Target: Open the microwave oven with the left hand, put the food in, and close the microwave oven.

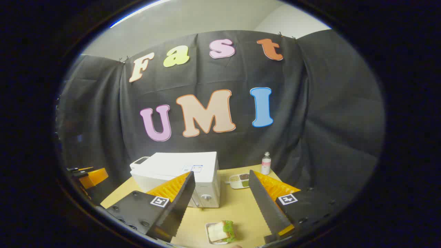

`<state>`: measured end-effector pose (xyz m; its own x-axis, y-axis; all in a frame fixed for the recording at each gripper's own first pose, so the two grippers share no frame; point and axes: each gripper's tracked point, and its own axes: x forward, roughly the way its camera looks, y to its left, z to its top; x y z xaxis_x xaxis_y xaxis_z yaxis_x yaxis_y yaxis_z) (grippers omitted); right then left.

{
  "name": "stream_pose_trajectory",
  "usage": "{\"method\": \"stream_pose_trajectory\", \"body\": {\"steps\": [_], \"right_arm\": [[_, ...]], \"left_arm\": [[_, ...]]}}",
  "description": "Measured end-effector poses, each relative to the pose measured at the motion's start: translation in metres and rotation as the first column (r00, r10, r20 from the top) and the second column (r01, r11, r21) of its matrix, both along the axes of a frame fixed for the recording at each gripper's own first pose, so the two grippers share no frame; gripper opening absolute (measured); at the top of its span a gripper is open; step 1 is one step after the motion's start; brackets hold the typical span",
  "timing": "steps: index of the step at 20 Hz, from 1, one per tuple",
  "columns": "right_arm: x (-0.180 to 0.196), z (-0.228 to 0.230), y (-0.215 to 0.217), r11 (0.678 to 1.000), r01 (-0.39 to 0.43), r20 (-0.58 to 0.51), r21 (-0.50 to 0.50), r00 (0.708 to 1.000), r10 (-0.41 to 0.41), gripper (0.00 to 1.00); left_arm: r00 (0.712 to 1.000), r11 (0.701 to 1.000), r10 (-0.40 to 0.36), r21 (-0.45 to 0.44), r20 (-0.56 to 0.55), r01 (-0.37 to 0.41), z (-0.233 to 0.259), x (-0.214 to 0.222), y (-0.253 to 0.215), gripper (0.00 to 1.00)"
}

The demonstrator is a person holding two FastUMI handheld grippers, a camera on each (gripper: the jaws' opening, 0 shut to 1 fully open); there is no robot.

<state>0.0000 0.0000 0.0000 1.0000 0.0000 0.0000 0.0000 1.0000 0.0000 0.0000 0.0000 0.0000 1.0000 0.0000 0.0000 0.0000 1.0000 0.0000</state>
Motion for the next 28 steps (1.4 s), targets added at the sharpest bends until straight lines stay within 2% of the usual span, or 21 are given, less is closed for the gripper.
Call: {"method": "stream_pose_trajectory", "body": {"steps": [1, 2, 9, 10, 11, 15, 21, 22, 23, 25, 28], "right_arm": [[0.000, 0.000, -0.002, 1.000, 0.003, -0.002, 0.007, 1.000, -0.003, 0.98], [0.001, 0.000, -0.005, 1.000, 0.008, -0.005, 0.011, 1.000, -0.008, 0.98], [0.002, 0.000, -0.014, 1.000, 0.005, -0.012, -0.007, 1.000, -0.005, 0.98], [0.002, -0.001, -0.015, 1.000, 0.003, -0.014, -0.011, 1.000, -0.003, 0.98], [0.001, -0.002, -0.015, 1.000, 0.001, -0.019, -0.013, 1.000, -0.001, 0.98], [-0.001, -0.008, -0.018, 1.000, -0.002, -0.032, -0.018, 0.999, 0.002, 0.98], [-0.005, -0.042, -0.009, 0.999, -0.037, -0.111, 0.013, 0.993, 0.038, 0.98], [-0.007, -0.049, -0.009, 0.999, -0.042, -0.127, 0.022, 0.991, 0.044, 0.92], [-0.008, -0.055, -0.008, 0.999, -0.043, -0.141, 0.030, 0.989, 0.047, 0.92], [-0.012, -0.067, -0.008, 0.998, -0.045, -0.173, 0.047, 0.984, 0.052, 0.92], [-0.018, -0.078, -0.007, 0.996, -0.050, -0.200, 0.076, 0.978, 0.064, 0.92]], "left_arm": [[1.000, 1.000, -0.007, 0.003, -0.004, 0.007, -0.001, 0.001, -0.004, 0.93], [1.000, 1.000, -0.012, 0.006, -0.007, 0.012, -0.003, 0.001, -0.007, 0.96], [1.000, 1.000, -0.016, 0.026, -0.020, 0.016, -0.006, 0.004, -0.017, 0.96], [1.000, 1.000, -0.013, 0.028, -0.025, 0.014, -0.008, 0.005, -0.018, 0.93], [0.999, 0.999, -0.012, 0.029, -0.030, 0.013, -0.010, 0.004, -0.019, 0.96], [0.998, 0.999, -0.018, 0.037, -0.054, 0.020, -0.021, 0.002, -0.025, 0.96], [0.991, 0.998, -0.022, 0.053, -0.136, 0.029, -0.059, 0.004, -0.028, 0.96], [0.988, 0.998, -0.022, 0.058, -0.153, 0.031, -0.068, 0.004, -0.030, 0.96], [0.985, 0.997, -0.022, 0.066, -0.172, 0.033, -0.077, 0.004, -0.031, 0.96], [0.978, 0.996, -0.033, 0.069, -0.205, 0.048, -0.092, 0.009, -0.033, 0.94], [0.956, 0.995, -0.070, 0.042, -0.286, 0.086, -0.132, 0.019, -0.049, 0.96]]}}
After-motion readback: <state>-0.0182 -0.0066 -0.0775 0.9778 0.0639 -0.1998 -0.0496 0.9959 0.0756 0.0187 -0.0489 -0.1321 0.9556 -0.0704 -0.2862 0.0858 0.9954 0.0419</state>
